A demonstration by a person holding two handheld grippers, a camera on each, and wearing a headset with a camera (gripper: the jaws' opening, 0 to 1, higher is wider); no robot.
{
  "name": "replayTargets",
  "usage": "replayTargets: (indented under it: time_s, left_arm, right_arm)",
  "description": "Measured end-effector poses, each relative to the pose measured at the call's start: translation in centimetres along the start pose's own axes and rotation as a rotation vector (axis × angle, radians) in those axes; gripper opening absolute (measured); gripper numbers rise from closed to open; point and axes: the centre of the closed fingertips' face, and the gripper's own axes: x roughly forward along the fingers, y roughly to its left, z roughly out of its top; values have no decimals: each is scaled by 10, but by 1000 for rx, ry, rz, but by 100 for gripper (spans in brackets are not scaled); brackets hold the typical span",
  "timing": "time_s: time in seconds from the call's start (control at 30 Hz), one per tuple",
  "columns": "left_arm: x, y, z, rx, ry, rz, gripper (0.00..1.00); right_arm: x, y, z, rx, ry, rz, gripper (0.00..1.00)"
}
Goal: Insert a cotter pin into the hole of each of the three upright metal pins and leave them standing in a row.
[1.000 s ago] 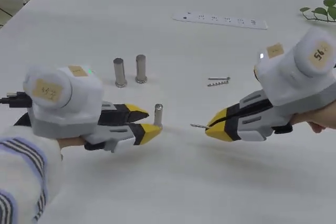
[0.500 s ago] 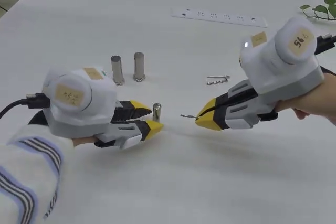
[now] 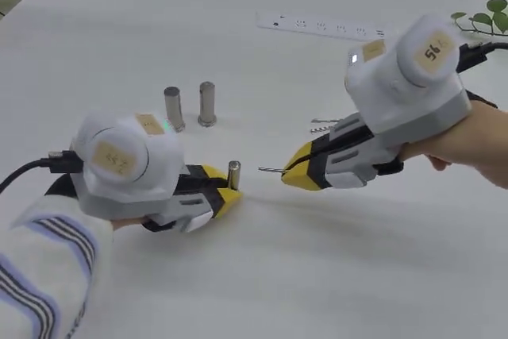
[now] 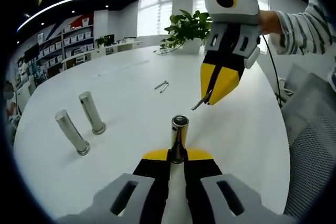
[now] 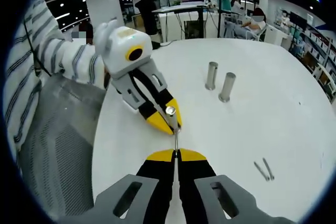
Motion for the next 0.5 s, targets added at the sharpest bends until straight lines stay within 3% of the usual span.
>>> replayTargets:
  time_s: [0.5]
  left_arm:
    - [-1,0,0,29,-1,18,8]
  right_arm:
    - [10,6,8,8,-10,-2,3]
